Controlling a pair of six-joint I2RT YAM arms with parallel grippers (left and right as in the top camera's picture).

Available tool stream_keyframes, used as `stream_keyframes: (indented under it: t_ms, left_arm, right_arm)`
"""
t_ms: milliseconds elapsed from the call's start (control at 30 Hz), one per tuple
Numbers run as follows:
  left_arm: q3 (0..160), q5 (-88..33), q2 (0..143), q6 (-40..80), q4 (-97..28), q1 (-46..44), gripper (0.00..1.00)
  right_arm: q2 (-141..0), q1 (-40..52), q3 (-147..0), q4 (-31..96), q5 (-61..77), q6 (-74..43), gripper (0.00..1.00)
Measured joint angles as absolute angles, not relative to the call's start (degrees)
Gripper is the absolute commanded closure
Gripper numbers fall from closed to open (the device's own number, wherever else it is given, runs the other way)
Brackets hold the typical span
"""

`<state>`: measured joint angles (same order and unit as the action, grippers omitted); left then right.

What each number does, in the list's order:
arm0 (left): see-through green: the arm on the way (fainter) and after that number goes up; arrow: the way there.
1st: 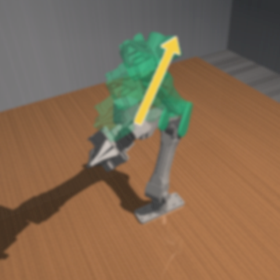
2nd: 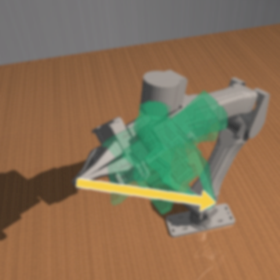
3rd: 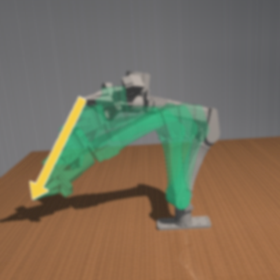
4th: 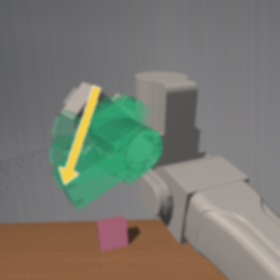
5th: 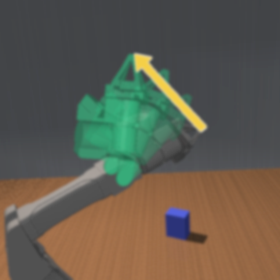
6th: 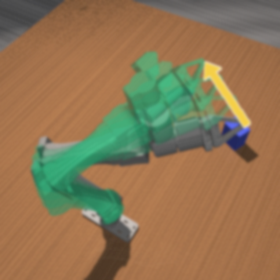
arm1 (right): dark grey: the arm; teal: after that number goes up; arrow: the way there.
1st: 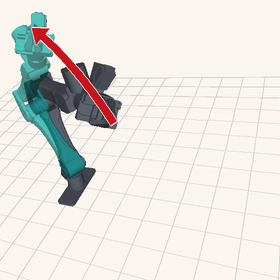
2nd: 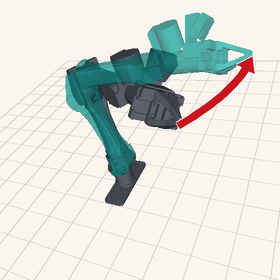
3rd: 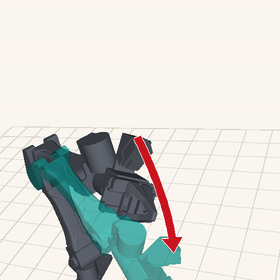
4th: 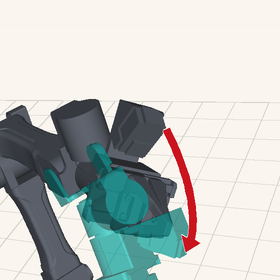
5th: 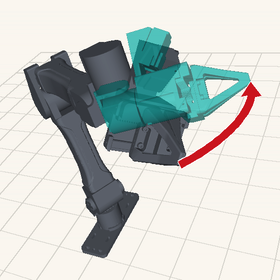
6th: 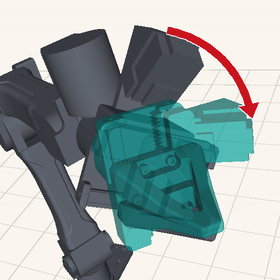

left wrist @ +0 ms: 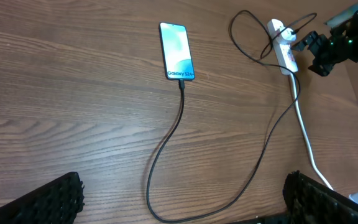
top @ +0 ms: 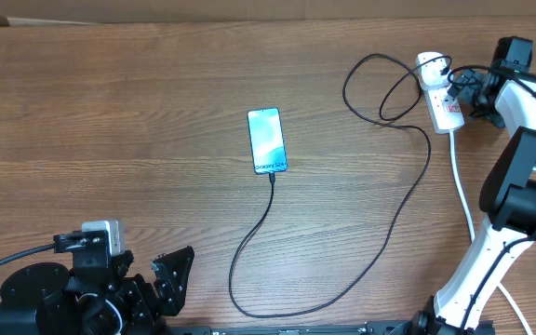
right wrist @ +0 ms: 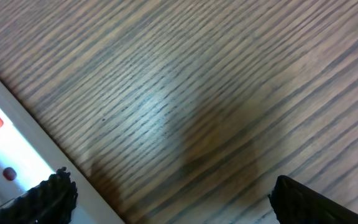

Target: Plug charger to phone and switch on socket

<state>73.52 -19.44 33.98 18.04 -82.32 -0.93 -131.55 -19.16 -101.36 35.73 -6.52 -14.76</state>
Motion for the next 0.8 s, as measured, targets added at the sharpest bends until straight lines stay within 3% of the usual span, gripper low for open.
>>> stream_keyframes:
  t_ms: [800]
  left_arm:
    - [73.5,-19.4,34.0,18.0,-82.3,-0.9,0.00]
  right_arm:
    - [-131.6,-20.2,-101.4,36.2,-1.7,-13.0,0.00]
